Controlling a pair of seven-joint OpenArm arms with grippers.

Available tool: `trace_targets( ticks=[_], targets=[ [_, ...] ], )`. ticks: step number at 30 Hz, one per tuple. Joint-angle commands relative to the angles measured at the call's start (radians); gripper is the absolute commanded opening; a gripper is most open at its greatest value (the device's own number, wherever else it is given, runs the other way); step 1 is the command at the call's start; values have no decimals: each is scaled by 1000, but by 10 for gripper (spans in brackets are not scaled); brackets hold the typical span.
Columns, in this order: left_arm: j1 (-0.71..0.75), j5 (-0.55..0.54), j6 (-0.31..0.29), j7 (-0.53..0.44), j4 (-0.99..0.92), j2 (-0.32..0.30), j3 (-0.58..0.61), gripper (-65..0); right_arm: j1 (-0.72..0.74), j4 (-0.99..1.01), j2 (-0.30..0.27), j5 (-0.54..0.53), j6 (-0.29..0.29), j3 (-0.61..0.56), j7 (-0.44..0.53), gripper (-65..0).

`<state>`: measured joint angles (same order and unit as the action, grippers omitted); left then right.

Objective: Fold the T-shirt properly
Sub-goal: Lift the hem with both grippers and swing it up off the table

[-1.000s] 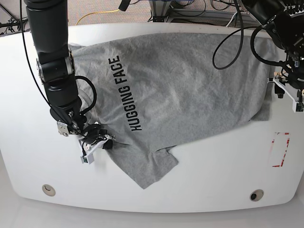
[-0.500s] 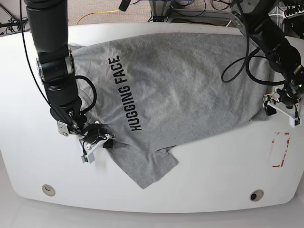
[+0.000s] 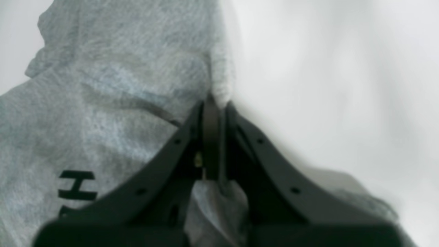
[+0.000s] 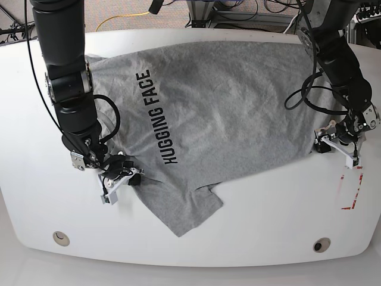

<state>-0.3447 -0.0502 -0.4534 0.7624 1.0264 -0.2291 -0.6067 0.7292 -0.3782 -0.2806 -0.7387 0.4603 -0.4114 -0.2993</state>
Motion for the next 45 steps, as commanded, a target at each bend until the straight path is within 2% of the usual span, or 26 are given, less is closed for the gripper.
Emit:
trace_targets(
  ticks=[1, 3, 4, 5, 7, 8, 9, 14, 18, 22, 24, 29, 37, 43, 45],
  targets=[
    [-15, -6, -8, 9, 1, -14, 14, -186, 37, -15, -10, -14, 8, 6, 13, -650],
    [-14, -6, -8, 9, 1, -13, 29, -271, 37, -15, -10, -15, 8, 6, 13, -650],
    [-11, -6, -8, 7, 1, -13, 40, -356, 37, -15, -10, -15, 8, 6, 13, -650],
    [-9, -6, -8, 7, 1, -13, 46, -403, 37, -15, -10, -15, 8, 6, 12, -650],
    [-7, -6, -6, -2, 1, -13, 60, -583, 36, -15, -10, -15, 10, 6, 12, -650],
    [-7, -6, -5, -7, 1, -13, 61, -632, 36, -17, -10, -15, 10, 6, 12, -650],
    [-7, -4, -5, -11, 1, -13, 64, -650, 36, -26, -10, -15, 12, 6, 9, -650],
    [-7, -7, -9, -11, 44, -13, 60, -650, -29, -215, -52, -15, 28, 79, -107, -650],
    [17, -7, -9, 15, 240, -13, 63, -650, -102, -419, -87, -8, 24, 199, -235, -650],
    [29, -7, -12, 102, 418, -13, 66, -650, -164, -569, -118, -8, 22, 306, -360, -650],
    [31, -7, -46, 144, 501, -13, 66, -650, -202, -649, -142, -9, 22, 366, -430, -650],
    [35, -7, -123, 202, 632, -13, 66, -650, -260, -781, -168, -9, 22, 475, -529, -650],
    [8, -9, -130, 216, 800, -13, 143, -650, -181, -806, -222, -12, 28, 510, -584, -650],
    [-119, -6, -126, 219, 856, -13, 215, -650, -30, -802, -246, -9, 30, 506, -596, -650],
    [-182, -6, -126, 248, 856, -13, 216, -650, 37, -802, -271, -9, 30, 504, -628, -650]
  ],
)
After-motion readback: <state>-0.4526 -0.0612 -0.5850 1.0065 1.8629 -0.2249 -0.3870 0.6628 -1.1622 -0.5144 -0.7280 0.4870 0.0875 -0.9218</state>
